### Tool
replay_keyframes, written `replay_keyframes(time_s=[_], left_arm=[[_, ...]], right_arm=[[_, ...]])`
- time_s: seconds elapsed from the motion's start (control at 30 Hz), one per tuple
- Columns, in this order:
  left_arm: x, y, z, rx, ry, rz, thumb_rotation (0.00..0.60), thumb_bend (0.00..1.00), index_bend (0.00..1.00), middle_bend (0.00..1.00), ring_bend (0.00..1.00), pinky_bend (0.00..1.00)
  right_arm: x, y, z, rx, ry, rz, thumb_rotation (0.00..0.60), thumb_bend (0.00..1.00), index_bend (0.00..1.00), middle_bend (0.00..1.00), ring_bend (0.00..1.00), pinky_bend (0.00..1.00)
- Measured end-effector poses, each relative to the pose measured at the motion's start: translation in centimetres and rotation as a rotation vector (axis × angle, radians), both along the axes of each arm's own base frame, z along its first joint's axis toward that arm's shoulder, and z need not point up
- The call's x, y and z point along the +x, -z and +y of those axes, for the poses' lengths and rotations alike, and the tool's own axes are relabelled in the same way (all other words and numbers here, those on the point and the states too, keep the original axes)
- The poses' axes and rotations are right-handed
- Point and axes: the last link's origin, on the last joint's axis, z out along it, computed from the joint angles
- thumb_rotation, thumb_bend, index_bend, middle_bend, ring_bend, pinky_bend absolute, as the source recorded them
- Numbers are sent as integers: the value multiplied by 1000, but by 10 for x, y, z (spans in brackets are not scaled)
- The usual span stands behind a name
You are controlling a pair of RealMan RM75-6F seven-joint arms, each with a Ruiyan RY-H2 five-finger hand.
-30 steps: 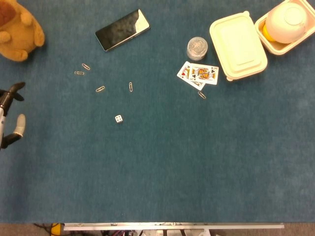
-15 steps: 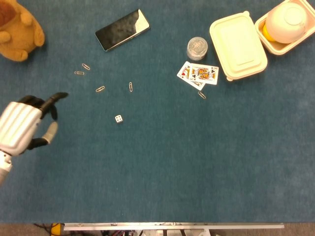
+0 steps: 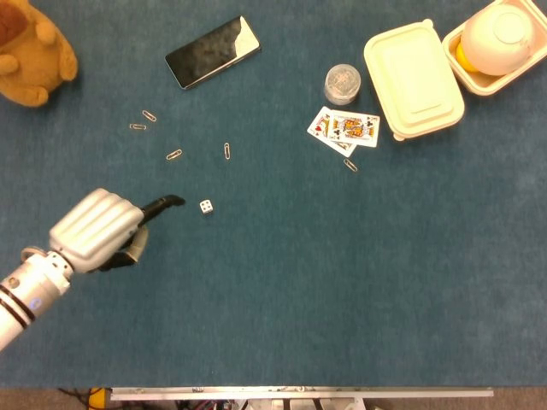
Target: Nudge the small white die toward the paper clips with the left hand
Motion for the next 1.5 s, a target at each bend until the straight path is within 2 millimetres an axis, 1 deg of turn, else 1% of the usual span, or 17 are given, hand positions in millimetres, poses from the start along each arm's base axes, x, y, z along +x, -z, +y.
replay_keyframes(time_s=[0.1,0.3,0.5,0.73,0.9,1.2,1.5], left_arm=[[2,9,2,-49,-4,25,600,911,78,1000,1000,963],[10,38,8,-138,-10,49,600,913,78,1000,1000,965],[14,62,11,-186,-13,60,599,912,78,1000,1000,966],[12,82,17,-216,-31,89,600,912,79,1000,1000,967],[9,90,21,-220,-54,99,600,913,79,1000,1000,966],[4,96,27,-212,-82,110,599,912,79,1000,1000,966],[-3,95,34,-198,-96,137,597,912,80,1000,1000,967]], right_arm=[[-1,1,-1,4,6,3,600,85,297,295,160,250],[-3,3,-6,9,14,6,600,85,296,295,160,250],[-7,3,-8,7,27,10,600,85,297,295,160,250],[-10,1,-9,2,37,11,600,85,296,295,160,250],[-11,1,-9,0,41,10,600,85,296,295,160,250],[-12,0,-9,-4,45,10,600,85,297,295,160,250],[-12,0,-8,-6,48,13,600,85,296,295,160,250]])
